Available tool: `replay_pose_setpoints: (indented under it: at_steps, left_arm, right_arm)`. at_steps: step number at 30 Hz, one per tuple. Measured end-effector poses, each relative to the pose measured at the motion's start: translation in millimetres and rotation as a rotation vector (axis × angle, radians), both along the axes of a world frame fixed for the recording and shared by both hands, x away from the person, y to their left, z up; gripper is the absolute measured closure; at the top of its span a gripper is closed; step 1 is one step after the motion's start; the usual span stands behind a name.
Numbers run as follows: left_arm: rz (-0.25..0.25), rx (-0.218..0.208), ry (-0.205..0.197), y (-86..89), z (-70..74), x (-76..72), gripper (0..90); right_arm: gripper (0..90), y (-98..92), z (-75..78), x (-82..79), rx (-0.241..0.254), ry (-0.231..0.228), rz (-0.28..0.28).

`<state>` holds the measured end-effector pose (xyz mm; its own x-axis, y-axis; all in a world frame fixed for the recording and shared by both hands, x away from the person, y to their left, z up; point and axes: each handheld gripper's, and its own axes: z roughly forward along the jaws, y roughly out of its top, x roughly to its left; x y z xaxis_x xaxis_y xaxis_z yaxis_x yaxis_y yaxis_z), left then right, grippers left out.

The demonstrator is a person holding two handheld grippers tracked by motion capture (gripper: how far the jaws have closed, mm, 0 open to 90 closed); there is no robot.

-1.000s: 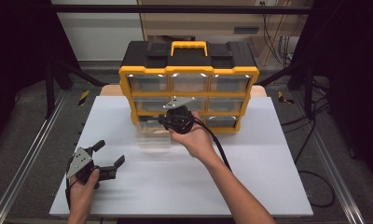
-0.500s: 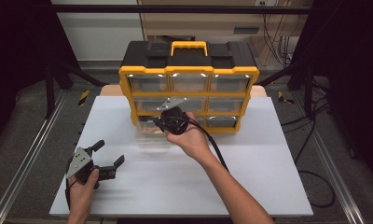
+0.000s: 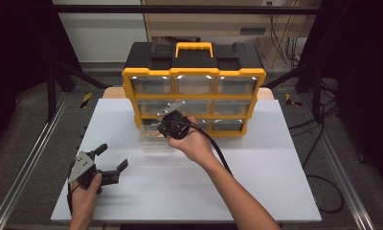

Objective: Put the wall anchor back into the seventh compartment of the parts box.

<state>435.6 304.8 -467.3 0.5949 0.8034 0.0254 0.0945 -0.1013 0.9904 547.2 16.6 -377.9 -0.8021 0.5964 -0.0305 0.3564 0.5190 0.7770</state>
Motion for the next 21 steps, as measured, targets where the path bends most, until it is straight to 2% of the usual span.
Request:
replay_pose_setpoints:
  at_steps: [2, 4, 7, 13, 16, 21]
  left_arm:
    - [0.001, -0.001, 0.001, 0.2, 0.0, -0.1, 0.9]
    - [0.002, -0.001, 0.0, 0.5, 0.0, -0.1, 0.9]
    - [0.002, -0.001, 0.0, 0.5, -0.1, 0.1, 1.0]
    - [-0.004, -0.011, 0.005, 0.8, 0.2, 0.0, 1.0]
    - [-0.005, -0.015, 0.005, 0.9, 0.4, -0.2, 1.1]
    - [0.001, -0.009, 0.001, 1.1, 0.4, -0.2, 1.0]
  right_arm:
    - [77.9, 0.5, 0.8, -0.9, 0.005, -0.011, -0.01]
    - [74.3, -1.1, 4.7, -3.0, 0.027, -0.023, -0.009]
    - [64.3, -5.0, 12.1, -7.3, 0.057, -0.049, -0.019]
    - [37.9, -15.5, 23.6, -16.8, 0.079, -0.087, -0.057]
    - [25.2, -22.4, 24.7, -21.1, 0.081, -0.088, -0.079]
    - [15.3, -35.2, 22.7, -25.4, 0.093, -0.087, -0.104]
